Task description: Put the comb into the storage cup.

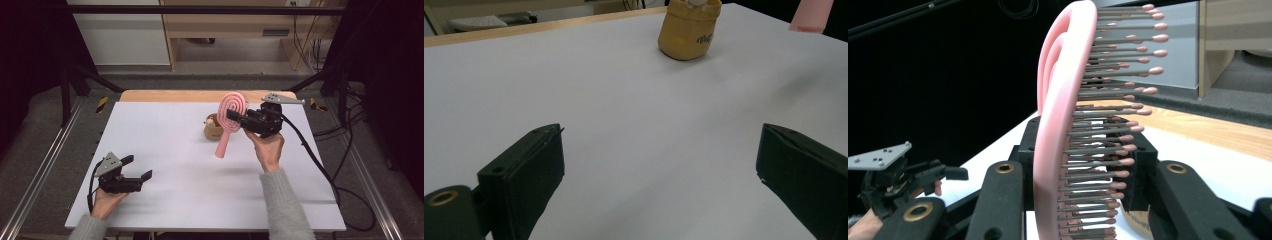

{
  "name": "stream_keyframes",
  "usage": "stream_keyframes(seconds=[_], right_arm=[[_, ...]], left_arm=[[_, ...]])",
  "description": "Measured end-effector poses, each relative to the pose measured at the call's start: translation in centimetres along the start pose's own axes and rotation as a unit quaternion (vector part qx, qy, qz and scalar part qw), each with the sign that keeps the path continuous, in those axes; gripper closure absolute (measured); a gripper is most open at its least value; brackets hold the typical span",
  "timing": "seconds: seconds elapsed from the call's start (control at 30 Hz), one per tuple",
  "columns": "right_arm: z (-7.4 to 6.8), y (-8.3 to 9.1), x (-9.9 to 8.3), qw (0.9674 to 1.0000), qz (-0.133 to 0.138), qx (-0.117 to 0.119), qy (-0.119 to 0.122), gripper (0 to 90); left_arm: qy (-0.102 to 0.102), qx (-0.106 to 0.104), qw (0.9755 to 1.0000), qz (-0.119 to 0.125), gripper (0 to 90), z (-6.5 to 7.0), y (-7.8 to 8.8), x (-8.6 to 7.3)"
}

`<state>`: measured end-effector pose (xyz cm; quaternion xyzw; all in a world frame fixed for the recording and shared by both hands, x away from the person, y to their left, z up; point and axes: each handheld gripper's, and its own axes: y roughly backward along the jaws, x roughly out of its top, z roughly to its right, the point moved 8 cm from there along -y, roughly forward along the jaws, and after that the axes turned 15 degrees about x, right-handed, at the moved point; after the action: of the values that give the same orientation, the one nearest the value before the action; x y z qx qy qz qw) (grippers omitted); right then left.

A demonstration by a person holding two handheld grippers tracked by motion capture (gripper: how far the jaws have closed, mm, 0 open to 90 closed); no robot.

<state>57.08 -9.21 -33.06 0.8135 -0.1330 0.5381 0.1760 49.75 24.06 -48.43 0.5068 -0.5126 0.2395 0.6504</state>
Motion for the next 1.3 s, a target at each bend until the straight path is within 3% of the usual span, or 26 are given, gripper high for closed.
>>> stream_keyframes(seconds=[0.43, 1.3], right_arm=[[0.7, -0.6, 1.9, 0.9997, 0.011, -0.018, 0.01, 63.2], [3.1, -1.5, 4.7, 0.9976, 0.02, -0.064, 0.016, 63.2]], left_arm=[[0.0, 0.014, 0.9999, -0.004, 5.0, -0.9, 0.2, -0.5], [0.002, 0.014, 0.9999, -0.009, 4.9, -1.5, 0.0, -0.9]])
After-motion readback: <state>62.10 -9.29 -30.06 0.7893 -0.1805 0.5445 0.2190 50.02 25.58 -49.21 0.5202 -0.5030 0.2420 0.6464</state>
